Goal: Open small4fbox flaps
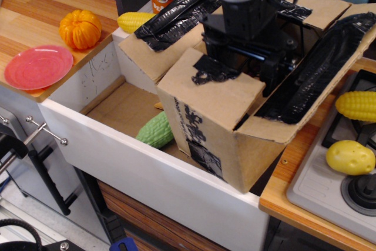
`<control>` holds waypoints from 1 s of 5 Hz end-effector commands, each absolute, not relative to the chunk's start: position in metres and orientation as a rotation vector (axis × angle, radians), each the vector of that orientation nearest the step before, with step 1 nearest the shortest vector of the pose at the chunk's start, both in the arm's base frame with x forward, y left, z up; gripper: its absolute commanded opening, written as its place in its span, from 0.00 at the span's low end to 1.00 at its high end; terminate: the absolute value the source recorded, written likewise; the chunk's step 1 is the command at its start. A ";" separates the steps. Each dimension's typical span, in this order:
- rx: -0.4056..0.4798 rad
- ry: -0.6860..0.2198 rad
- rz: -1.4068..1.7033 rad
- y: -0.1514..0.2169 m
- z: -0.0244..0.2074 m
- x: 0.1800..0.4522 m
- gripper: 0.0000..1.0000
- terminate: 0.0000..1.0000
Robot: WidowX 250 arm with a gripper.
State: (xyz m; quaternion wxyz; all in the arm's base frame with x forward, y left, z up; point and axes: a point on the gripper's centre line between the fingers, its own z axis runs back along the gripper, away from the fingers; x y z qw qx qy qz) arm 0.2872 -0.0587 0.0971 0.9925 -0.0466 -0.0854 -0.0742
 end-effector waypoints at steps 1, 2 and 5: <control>-0.077 -0.153 -0.138 -0.060 0.121 0.273 1.00 0.00; -0.062 -0.146 -0.131 -0.060 0.120 0.259 1.00 0.00; -0.031 -0.140 -0.134 -0.051 0.118 0.222 1.00 0.00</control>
